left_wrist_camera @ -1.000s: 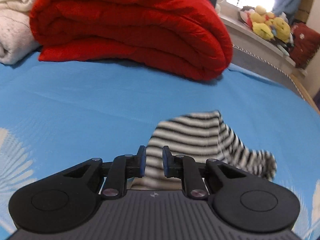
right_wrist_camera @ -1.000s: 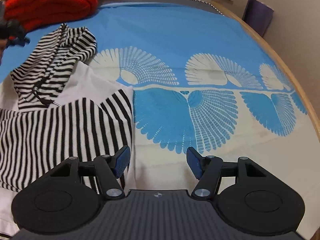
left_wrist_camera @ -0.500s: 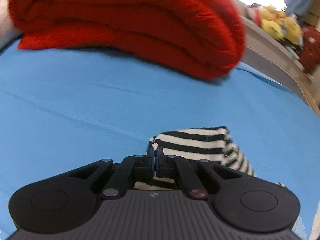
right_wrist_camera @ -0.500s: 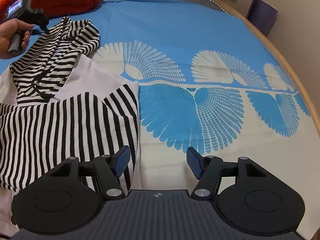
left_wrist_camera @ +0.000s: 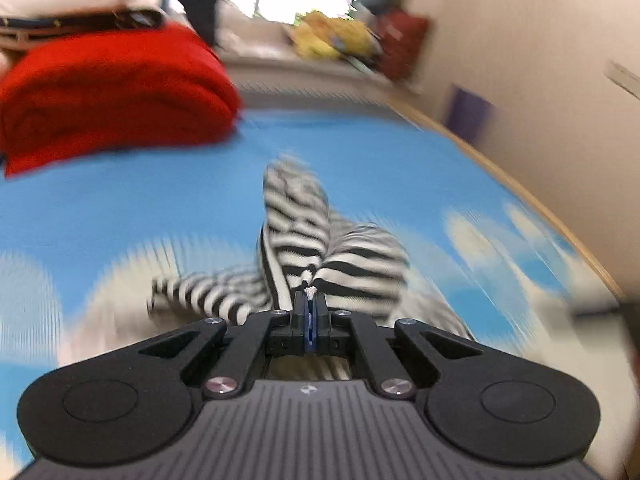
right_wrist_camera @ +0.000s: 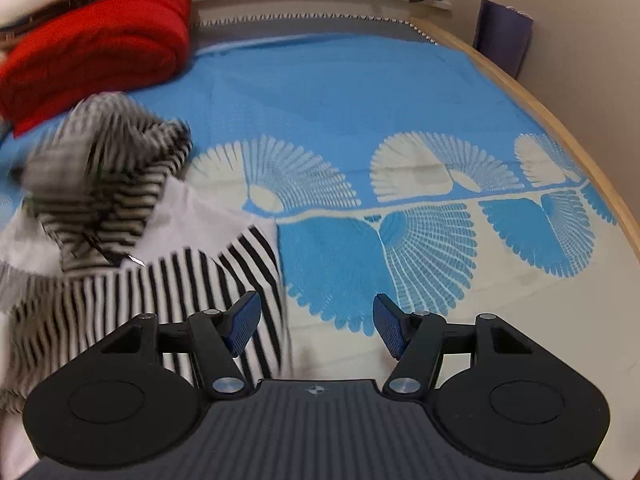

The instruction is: Fold small clothes

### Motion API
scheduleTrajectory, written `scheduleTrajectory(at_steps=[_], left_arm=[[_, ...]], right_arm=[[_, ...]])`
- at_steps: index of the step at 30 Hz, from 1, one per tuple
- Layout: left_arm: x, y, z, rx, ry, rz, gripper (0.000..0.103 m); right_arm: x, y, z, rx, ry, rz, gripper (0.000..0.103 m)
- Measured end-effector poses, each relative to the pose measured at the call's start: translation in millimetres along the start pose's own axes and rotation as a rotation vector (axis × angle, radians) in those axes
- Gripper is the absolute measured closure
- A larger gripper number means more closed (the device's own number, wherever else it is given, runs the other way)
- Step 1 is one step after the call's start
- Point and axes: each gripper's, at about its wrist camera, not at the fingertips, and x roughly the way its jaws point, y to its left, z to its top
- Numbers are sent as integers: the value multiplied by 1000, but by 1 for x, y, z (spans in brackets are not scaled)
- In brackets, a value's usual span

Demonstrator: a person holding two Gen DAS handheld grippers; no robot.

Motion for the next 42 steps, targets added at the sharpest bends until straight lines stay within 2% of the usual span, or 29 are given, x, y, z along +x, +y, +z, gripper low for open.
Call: scheduleTrajectory(at_steps=[2, 3, 4, 5, 7, 8, 10, 11, 14, 16, 19, 23, 27, 30, 32, 35, 37, 39, 40, 42], left_arm=[[-32, -16, -35, 41, 142, -46, 102], [-44, -20, -49, 57, 223, -28, 101], [-53, -20, -55, 55, 262, 21, 99], [-60, -14, -56, 14, 264, 72, 99], [-73, 11, -51, -213, 192, 136, 99], [-74, 23, -50, -327, 150, 136, 95], [-64, 39, -55, -482, 91, 159, 82], [-53, 43, -58, -529, 101, 177, 81], [-24, 50, -74, -655, 253, 229, 75], [-17, 56, -86, -744, 290, 220, 60], [-7, 68, -101, -854, 331, 242, 59], [4, 68, -109, -889, 382, 233, 59], [6, 68, -109, -893, 370, 235, 59], [5, 72, -110, -919, 370, 247, 62], [5, 76, -113, -951, 372, 253, 65], [7, 80, -116, -982, 369, 241, 81], [7, 81, -112, -968, 352, 234, 100], [0, 81, -103, -939, 279, 228, 102], [-8, 80, -92, -897, 212, 223, 102], [-26, 77, -74, -823, 67, 208, 102]], right_arm=[[-10, -1, 3, 34, -22, 31, 39], [-15, -1, 4, 46, -36, 41, 39], [-19, 0, 4, 53, -50, 45, 39], [-22, 1, 4, 58, -58, 49, 39], [-27, 2, 3, 85, -66, 67, 40], [-28, 2, 2, 105, -66, 82, 42], [-30, 4, 1, 135, -71, 125, 49], [-30, 5, 1, 148, -71, 147, 54], [-22, 7, -3, 219, -26, 236, 56], [-9, 11, -7, 243, 38, 265, 56], [14, 21, -13, 258, 152, 317, 55], [39, 26, -21, 346, 257, 348, 54], [54, 33, -24, 359, 286, 318, 54], [61, 44, -27, 343, 304, 329, 54], [66, 54, -30, 334, 327, 354, 53], [72, 62, -32, 314, 331, 335, 54], [72, 63, -33, 304, 318, 329, 62], [69, 60, -31, 318, 297, 337, 97], [65, 55, -29, 352, 266, 361, 98], [48, 37, -21, 477, 162, 483, 100]])
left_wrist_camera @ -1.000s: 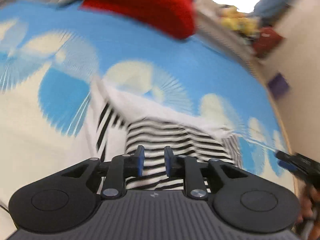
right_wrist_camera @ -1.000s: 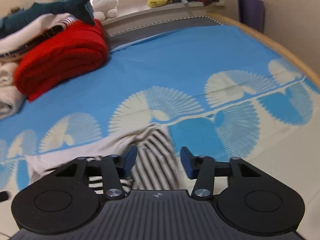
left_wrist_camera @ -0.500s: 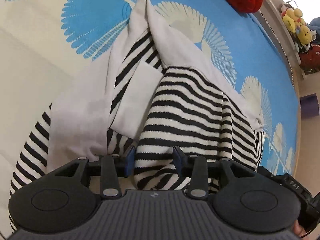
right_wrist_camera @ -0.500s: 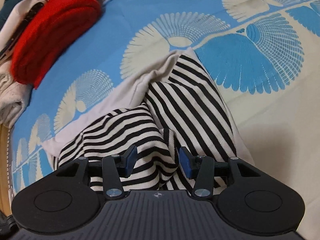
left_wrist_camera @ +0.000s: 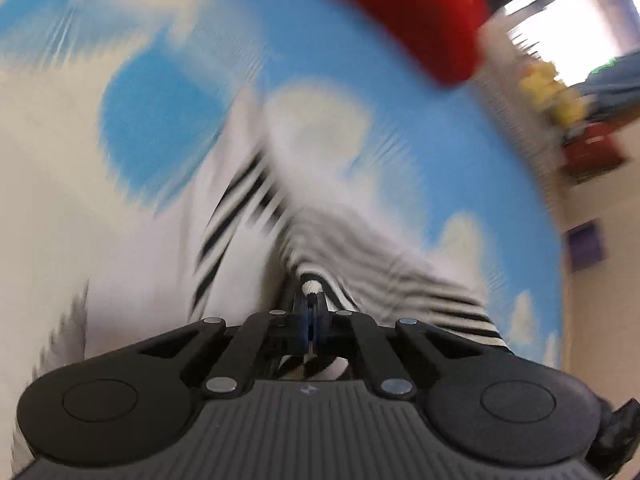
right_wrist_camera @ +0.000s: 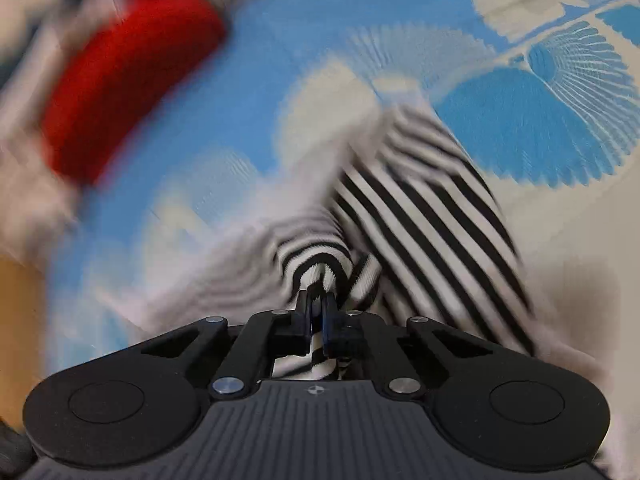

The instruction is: Fold small clothes

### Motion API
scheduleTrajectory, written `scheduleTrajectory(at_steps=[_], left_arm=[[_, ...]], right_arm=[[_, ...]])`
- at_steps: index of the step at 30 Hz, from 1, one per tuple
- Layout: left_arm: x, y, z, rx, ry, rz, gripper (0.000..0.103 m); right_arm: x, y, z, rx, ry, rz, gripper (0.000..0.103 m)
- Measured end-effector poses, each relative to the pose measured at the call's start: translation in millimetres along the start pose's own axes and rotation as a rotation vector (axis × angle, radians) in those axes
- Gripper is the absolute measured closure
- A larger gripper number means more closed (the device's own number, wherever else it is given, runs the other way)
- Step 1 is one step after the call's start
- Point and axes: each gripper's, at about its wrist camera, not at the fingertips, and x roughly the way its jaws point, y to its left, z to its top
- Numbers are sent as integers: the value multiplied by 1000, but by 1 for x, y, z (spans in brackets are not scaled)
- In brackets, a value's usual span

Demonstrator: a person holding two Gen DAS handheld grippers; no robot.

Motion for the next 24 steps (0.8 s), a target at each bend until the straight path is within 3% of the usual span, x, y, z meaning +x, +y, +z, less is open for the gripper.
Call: scheduleTrajectory(at_steps=[3, 4, 6, 8, 9, 11, 12, 13, 16, 19, 21, 24], left_arm=[[-30, -6, 11, 50, -174, -110, 102], [-33, -4, 13, 48, -189, -125, 102], [-23, 10, 15, -15, -121, -117, 102], [0, 36, 11, -138, 18, -57, 101], [11, 46, 9, -177, 94, -15, 101], [34, 62, 1, -209, 263, 109, 96], [37, 68, -2, -234, 286, 128, 91], [36, 73, -3, -279, 280, 120, 83], [26, 67, 4, -256, 225, 99, 66], [22, 57, 6, -212, 195, 97, 64], [26, 58, 3, -221, 210, 111, 65], [33, 58, -2, -222, 222, 132, 67]], right_arm=[[-45, -9, 14, 125, -192, 289, 100], [-55, -17, 16, 182, -231, 369, 100], [-61, -33, 17, 267, -244, 406, 100], [-51, -51, 18, 327, -172, 312, 100], [-42, -57, 18, 324, -94, 198, 100], [-22, -61, 12, 217, 59, -118, 101], [-18, -64, 8, 192, 70, -215, 100], [-16, -69, 6, 212, 73, -242, 99], [-20, -71, 8, 278, 54, -137, 98], [-26, -58, 9, 229, 5, -86, 68], [-18, -52, 8, 210, 22, -60, 62], [1, -45, 2, 214, 80, -40, 62]])
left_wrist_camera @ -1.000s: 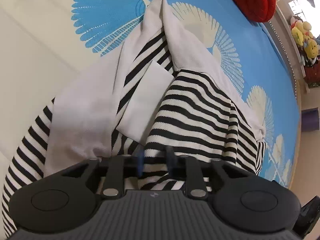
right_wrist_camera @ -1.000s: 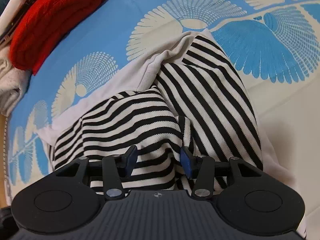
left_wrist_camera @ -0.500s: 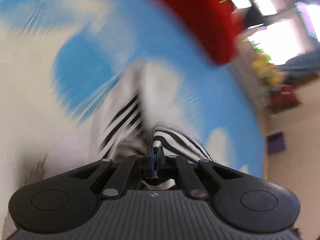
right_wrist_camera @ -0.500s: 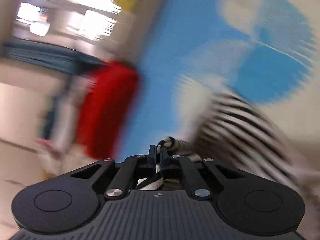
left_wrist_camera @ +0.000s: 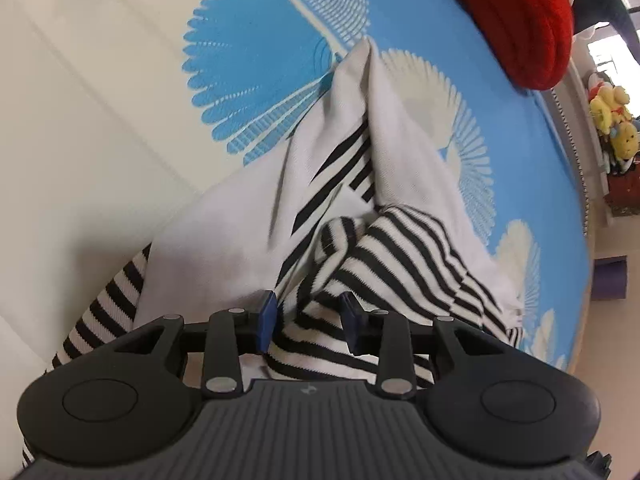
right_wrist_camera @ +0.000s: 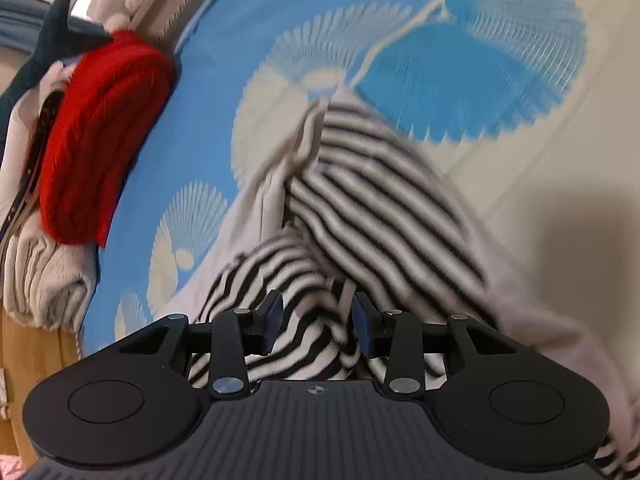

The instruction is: Fold small clothes

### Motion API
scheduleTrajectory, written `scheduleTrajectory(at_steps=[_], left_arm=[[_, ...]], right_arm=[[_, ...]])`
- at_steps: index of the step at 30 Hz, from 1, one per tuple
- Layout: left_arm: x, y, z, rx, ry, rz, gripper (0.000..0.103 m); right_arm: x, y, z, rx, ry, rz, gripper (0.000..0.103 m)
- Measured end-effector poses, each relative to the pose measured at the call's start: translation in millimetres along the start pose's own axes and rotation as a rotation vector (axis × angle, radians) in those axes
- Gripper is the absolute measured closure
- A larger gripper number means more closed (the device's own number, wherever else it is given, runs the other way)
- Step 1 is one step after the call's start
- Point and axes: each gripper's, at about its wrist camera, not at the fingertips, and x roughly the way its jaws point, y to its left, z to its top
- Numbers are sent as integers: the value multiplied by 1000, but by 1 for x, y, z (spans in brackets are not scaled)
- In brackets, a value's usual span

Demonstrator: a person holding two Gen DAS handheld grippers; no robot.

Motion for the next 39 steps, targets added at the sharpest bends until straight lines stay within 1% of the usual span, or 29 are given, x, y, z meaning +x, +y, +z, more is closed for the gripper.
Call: scheduleTrajectory(at_steps=[2, 3, 4, 5, 6, 7, 9, 10, 11, 12, 14, 15, 16, 17, 18, 19, 20, 22, 23, 24, 26, 27, 28, 30, 32, 35, 37, 38, 39], left_arm=[[1, 1, 0, 11, -10, -4, 77], [3, -2, 0, 23, -19, -10, 90], [0, -4, 0, 34, -38, -18, 97], [-4, -6, -1, 45, -67, -31, 97], [-12, -10, -2, 68, -99, -45, 98], [-19, -14, -2, 100, -131, -61, 98], [-31, -24, -3, 157, -186, -83, 99], [-34, -26, -4, 178, -193, -70, 99], [-32, -25, -3, 183, -175, -35, 99], [-26, -21, -1, 166, -141, -1, 98], [-13, -6, 1, 106, -69, 96, 94], [-13, -5, 0, 116, -70, 129, 89], [-17, -10, 0, 155, -95, 136, 88], [-23, -16, -1, 188, -132, 130, 88], [-32, -24, -3, 225, -180, 116, 88], [-41, -31, -6, 270, -228, 93, 88], [-47, -40, -9, 319, -263, 64, 88], [-49, -49, -15, 368, -269, 14, 88], [-46, -49, -16, 375, -247, 2, 88], [-38, -47, -18, 371, -209, 4, 88], [-21, -39, -18, 337, -133, 57, 88], [-13, -33, -18, 316, -99, 100, 88], [-6, -27, -16, 290, -74, 143, 91], [-3, -22, -16, 268, -72, 162, 92], [-15, -30, -18, 322, -116, 162, 90], [-28, -41, -24, 386, -150, 106, 90], [-23, -37, -25, 377, -123, 84, 87], [-14, -32, -25, 362, -90, 95, 86], [-5, -26, -26, 359, -56, 116, 85]], right_arm=[[9, 3, -8, -18, 22, -14, 62], [12, 4, -9, -33, 24, -21, 63], [13, 6, -10, -52, 23, -24, 77], [13, 9, -12, -68, 13, -21, 91], [10, 12, -12, -73, -10, -15, 98], [2, 13, -12, -66, -56, 7, 98], [-14, 21, -9, -73, -133, 90, 98], [-22, 26, -8, -92, -164, 114, 98], [-25, 27, -7, -105, -176, 110, 98], [-24, 27, -6, -111, -162, 77, 98], [-8, 20, -5, -117, -77, -45, 95], [3, 16, -5, -132, -31, -119, 90], [8, 15, -7, -159, -16, -195, 90], [5, 15, -8, -171, -52, -238, 90], [-3, 19, -7, -174, -112, -254, 90], [-12, 26, -6, -193, -171, -237, 89], [-21, 33, -6, -223, -218, -200, 84], [-34, 48, -9, -294, -288, -107, 74], [-34, 53, -11, -328, -283, -64, 72], [-27, 58, -14, -358, -238, -16, 66], [-8, 56, -18, -358, -112, 27, 63], [4, 52, -20, -345, -47, 11, 63], [16, 49, -25, -338, 14, -42, 63], [36, 42, -32, -349, 93, -177, 64], [39, 40, -33, -348, 91, -186, 64], [22, 51, -35, -380, 4, -125, 63], [16, 57, -38, -423, -15, -87, 58], [18, 54, -39, -438, 4, -100, 57], [25, 50, -41, -451, 37, -155, 56]])
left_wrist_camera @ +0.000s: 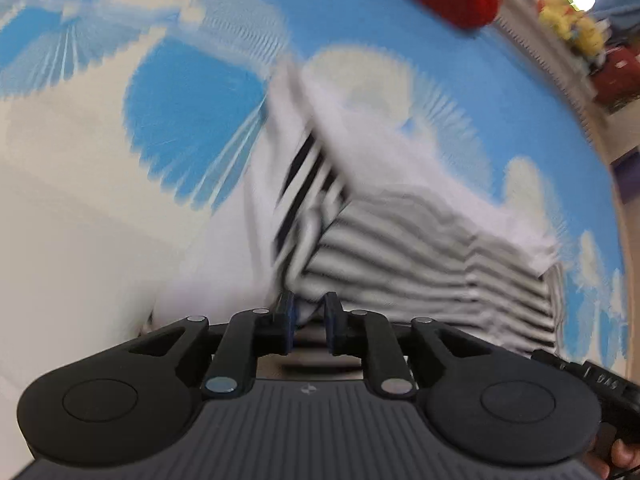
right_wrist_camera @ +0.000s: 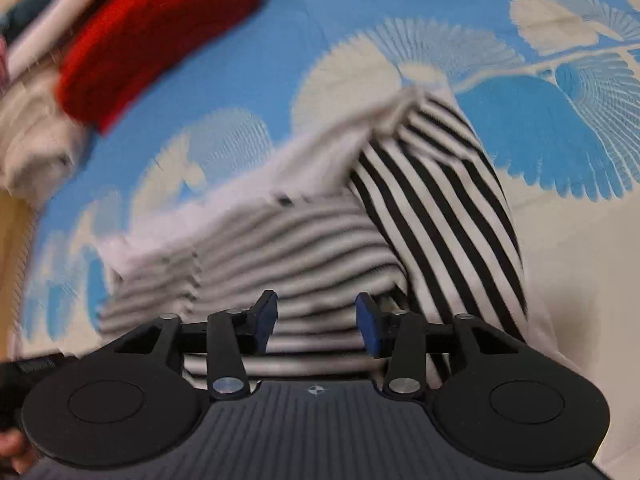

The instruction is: Fold small clothes

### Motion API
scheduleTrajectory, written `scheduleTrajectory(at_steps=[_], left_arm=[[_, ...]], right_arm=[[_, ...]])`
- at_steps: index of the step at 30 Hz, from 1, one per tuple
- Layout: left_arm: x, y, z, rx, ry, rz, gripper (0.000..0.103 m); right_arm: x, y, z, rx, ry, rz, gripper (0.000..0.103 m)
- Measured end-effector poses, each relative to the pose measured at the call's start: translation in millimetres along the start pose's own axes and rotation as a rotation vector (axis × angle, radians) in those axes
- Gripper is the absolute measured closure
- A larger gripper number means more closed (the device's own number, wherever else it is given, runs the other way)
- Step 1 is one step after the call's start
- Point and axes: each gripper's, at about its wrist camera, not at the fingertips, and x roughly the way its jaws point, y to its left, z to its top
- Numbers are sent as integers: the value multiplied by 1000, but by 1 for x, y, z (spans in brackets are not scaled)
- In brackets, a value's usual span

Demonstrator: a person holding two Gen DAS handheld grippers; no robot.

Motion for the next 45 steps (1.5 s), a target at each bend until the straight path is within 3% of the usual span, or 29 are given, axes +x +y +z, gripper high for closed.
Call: scheduleTrajectory(at_steps=[2, 4, 8, 11, 15, 17, 19, 24, 27, 30, 33, 37, 43, 45], left_arm=[[8, 5, -5, 19, 29, 46, 84], [-14, 3, -8, 29, -29, 52, 84], [-88, -20, -30, 162, -253, 5, 84], [-130, -27, -55, 229, -300, -21, 84], [-184, -28, -105, 322, -394, -28, 69], [-204, -20, -134, 350, -426, -39, 68], [-220, -10, -166, 374, -445, -41, 68], [-228, 17, -235, 419, -439, -25, 67], [-229, 29, -268, 432, -427, -12, 67], [-231, 35, -288, 434, -421, -3, 67], [-241, 36, -300, 454, -441, -12, 67], [-241, 47, -311, 473, -478, -29, 67], [-201, 64, -320, 496, -421, 11, 67], [-195, 66, -317, 468, -417, -16, 68]], right_arm=[[5, -8, -3, 1, 56, -91, 59], [-10, -13, -2, 65, 12, -79, 60], [-85, 2, -2, 14, -230, -2, 60], [-150, 10, -15, -30, -431, 7, 57], [-217, 2, -52, -3, -529, 60, 56], [-241, 1, -77, -57, -554, 76, 54], [-266, -3, -112, -135, -587, 66, 45], [-283, -32, -195, -240, -584, 13, 42], [-273, -54, -225, -195, -539, -32, 43], [-280, -64, -241, -117, -563, 0, 45], [-277, -66, -254, -132, -571, -68, 45], [-274, -69, -265, -136, -558, -84, 45], [-259, -70, -279, -166, -549, -128, 45], [-250, -72, -284, -169, -536, -141, 45]])
